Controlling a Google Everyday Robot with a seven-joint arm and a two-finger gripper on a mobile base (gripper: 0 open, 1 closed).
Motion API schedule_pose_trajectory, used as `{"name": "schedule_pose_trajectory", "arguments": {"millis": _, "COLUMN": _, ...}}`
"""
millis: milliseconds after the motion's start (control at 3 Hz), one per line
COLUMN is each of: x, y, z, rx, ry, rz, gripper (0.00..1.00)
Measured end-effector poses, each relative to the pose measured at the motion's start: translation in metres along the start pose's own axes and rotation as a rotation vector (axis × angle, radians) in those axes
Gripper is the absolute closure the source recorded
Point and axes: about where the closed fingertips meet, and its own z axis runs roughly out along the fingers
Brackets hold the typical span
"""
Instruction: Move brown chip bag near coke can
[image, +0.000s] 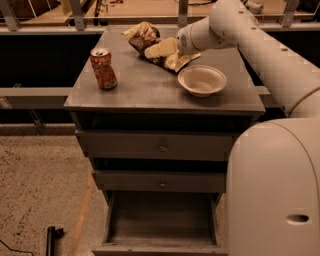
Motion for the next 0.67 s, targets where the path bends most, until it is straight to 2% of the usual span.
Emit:
{"name": "schedule_pose_trajectory", "arguments": {"millis": 333, "x": 0.010, "y": -0.003, "z": 0.014, "rx": 0.016, "ry": 0.014, "rz": -0.007, "gripper": 0.00}}
{"name": "schedule_pose_trajectory", "arguments": {"millis": 667, "x": 0.016, "y": -0.013, "z": 0.018, "rx": 0.048, "ry": 0.025, "rz": -0.023, "gripper": 0.19}}
